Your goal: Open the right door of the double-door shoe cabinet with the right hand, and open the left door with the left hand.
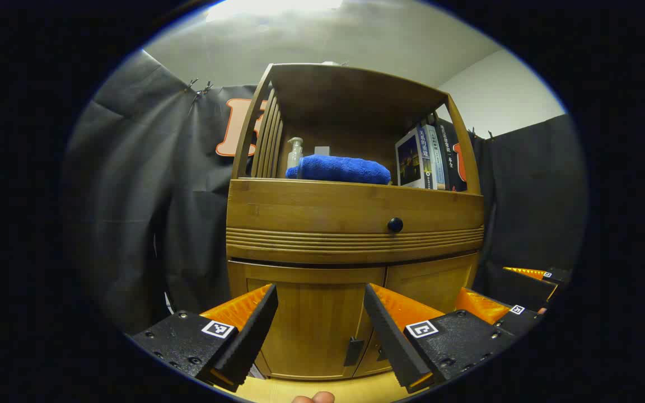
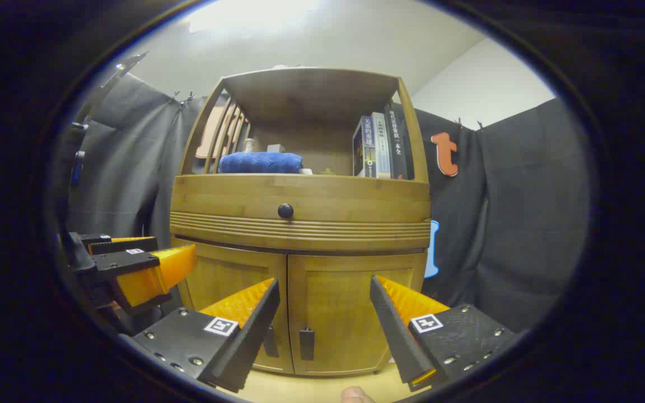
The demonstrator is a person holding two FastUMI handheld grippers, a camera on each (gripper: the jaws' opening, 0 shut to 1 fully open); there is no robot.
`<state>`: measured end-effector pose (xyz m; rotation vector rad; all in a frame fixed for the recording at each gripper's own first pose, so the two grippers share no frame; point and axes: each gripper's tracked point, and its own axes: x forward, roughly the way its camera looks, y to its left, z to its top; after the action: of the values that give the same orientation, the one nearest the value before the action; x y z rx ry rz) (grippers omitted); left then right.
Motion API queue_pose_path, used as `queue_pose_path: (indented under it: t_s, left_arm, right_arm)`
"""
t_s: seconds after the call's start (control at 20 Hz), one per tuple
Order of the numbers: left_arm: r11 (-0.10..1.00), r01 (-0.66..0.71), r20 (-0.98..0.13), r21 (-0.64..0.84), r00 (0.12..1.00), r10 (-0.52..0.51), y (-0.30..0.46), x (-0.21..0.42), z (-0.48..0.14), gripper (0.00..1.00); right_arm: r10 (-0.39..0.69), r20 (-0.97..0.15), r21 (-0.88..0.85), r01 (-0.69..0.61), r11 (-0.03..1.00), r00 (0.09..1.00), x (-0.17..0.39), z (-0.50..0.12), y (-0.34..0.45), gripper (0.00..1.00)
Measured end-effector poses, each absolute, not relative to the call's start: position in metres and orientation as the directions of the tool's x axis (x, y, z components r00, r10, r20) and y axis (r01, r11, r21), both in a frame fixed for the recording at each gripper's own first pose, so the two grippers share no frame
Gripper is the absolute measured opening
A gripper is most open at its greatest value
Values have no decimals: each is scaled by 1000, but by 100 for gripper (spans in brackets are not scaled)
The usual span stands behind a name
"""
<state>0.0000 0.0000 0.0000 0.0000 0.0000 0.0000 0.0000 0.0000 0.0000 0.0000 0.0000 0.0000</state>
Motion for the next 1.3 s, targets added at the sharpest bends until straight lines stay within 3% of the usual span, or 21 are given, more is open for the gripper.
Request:
queue_pose_path:
  t_s: [0.8, 1.3]
  left_arm:
    - [1000, -11, -32, -7, 999, 11, 2, 8, -12, 96]
    - [999, -54, -32, -5, 998, 54, 34, -1, -13, 96]
  right_arm:
    - [-16, -9, -18, 16, 1000, 1000, 7, -10, -2, 96]
    - [30, -192, -28, -36, 999, 981, 47, -108, 24, 95]
